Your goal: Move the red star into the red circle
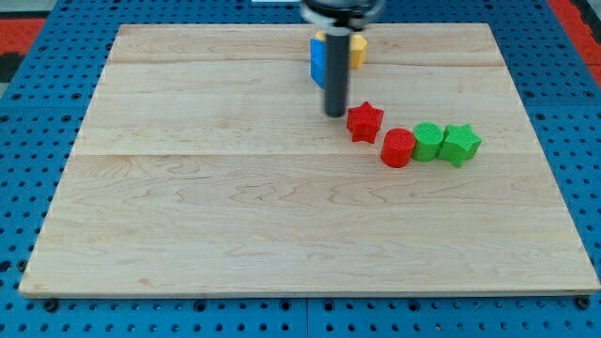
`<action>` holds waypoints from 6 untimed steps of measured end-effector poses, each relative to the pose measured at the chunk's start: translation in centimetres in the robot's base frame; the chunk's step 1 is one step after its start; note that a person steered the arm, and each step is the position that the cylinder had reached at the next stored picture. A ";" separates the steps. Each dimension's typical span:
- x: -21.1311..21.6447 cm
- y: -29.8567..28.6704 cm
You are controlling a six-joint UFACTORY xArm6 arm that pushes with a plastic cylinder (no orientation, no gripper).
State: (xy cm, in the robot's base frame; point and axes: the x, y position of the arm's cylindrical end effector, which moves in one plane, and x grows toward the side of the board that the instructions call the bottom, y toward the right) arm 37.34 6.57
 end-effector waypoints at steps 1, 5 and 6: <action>1.4 4.6; -12.7 13.1; -13.8 5.5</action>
